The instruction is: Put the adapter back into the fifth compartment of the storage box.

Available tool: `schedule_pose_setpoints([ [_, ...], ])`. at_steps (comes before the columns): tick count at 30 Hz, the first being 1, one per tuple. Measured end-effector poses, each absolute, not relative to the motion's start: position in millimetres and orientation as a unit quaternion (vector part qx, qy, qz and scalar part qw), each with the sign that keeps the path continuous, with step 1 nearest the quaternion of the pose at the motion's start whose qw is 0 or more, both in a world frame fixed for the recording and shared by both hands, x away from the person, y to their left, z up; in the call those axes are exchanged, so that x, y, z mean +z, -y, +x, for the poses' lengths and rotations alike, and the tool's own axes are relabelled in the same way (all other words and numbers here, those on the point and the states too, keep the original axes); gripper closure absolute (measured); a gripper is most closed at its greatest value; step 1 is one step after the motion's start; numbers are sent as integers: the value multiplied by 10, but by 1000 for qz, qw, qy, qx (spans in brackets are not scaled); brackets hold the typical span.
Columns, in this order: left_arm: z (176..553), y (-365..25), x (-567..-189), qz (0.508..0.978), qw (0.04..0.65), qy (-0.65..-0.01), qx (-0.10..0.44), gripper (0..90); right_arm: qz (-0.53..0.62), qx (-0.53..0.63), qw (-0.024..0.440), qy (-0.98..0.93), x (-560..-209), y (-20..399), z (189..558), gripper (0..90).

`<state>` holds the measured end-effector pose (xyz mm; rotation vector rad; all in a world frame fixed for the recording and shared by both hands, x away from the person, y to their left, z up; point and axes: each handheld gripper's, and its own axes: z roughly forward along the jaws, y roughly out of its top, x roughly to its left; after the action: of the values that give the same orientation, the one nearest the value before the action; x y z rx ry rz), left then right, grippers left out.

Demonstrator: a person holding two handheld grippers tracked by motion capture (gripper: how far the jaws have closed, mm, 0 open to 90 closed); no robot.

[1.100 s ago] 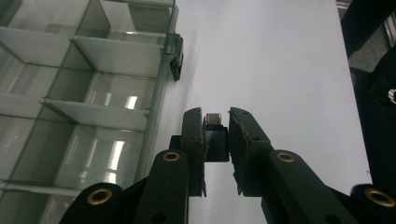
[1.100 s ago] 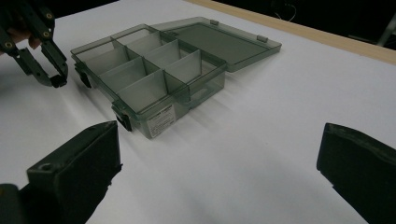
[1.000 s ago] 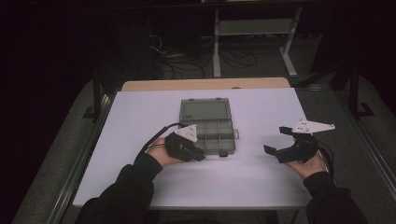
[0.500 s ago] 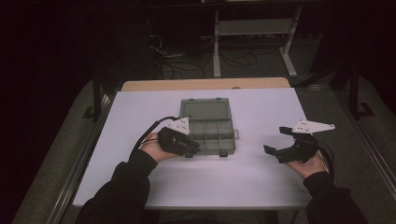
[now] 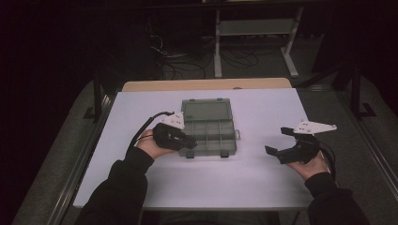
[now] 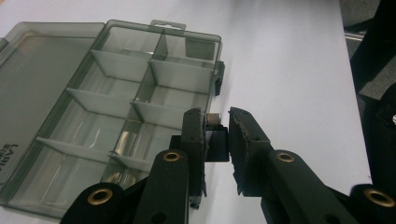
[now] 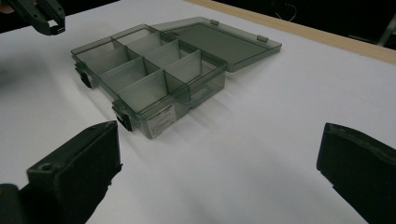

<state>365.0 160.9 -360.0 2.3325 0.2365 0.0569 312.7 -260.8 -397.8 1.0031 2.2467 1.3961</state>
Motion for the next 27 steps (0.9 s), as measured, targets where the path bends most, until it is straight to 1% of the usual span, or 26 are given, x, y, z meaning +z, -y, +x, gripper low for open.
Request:
schedule_pose_setpoints([
  [13, 3713, -1737, -3539, 910, 399, -111, 37, 764, 350, 487, 154, -785, -3980, 2607, 3129, 0],
  [17, 3752, -1789, -3519, 902, 411, -128, 35, 764, 350, 487, 154, -785, -3980, 2607, 3129, 0],
  [27, 3822, -1857, -3561, 902, 405, -145, 37, 764, 349, 487, 154, -785, -3980, 2607, 3128, 0],
])
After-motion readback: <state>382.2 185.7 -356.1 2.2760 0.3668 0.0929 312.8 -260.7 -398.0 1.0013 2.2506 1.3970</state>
